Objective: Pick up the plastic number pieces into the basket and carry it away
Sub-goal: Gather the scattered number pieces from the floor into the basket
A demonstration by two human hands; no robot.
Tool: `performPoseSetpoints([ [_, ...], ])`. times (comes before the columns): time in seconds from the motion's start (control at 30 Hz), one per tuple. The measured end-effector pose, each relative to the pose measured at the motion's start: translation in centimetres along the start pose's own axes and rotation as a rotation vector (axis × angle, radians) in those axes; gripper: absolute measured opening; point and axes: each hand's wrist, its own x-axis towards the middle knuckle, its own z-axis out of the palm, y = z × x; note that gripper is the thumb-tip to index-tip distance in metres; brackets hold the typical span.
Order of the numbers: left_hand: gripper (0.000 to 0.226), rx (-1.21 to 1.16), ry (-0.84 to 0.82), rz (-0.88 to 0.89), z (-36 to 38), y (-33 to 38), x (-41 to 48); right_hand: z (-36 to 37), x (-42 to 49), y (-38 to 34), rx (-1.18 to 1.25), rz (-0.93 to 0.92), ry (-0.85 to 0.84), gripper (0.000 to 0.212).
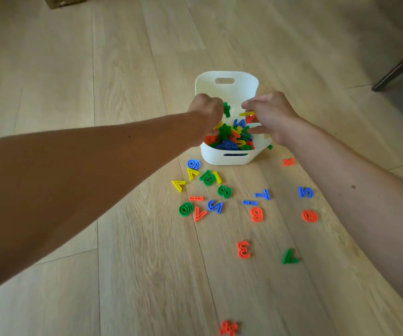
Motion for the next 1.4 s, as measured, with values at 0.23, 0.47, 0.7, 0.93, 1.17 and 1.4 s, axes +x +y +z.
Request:
performPoseSetpoints([
  [0.23,0.027,-0.06,-0.025,0.103,-1.2,0.6,-0.9,0.1,-1.5,0.1,0.003,-0.09,0.068,0.025],
  [0.47,0.029,0.108,0.207,0.466,-6.7,-6.7,-4.0,2.1,-10.0,6.3,0.075,-0.438,0.13,0.016],
  [0.7,0.068,0.933,-0.169,0.621,-8.0,-13.4,-2.5,5.7,-12.0,12.9,-0.519,-0.449,-0.143,0.041],
  [0.93,0.069,1.335,-0.396,0.703,-6.9,-13.7,-1.3,7.0,-11.4,12.2,-0.748,-0.585,-0.282,0.052],
  [1.17,0.068,1.237,-0.391,0.775,-8.2,-14.2,-2.5,6.0,-10.9,11.6,-0.81,-0.524,-0.354,0.082],
  [1.4,0.1,1.277,-0.348,0.721,-7.6,-15.4,-3.9,7.0,-10.8,11.8,-0.921,-0.543,-0.332,0.085],
])
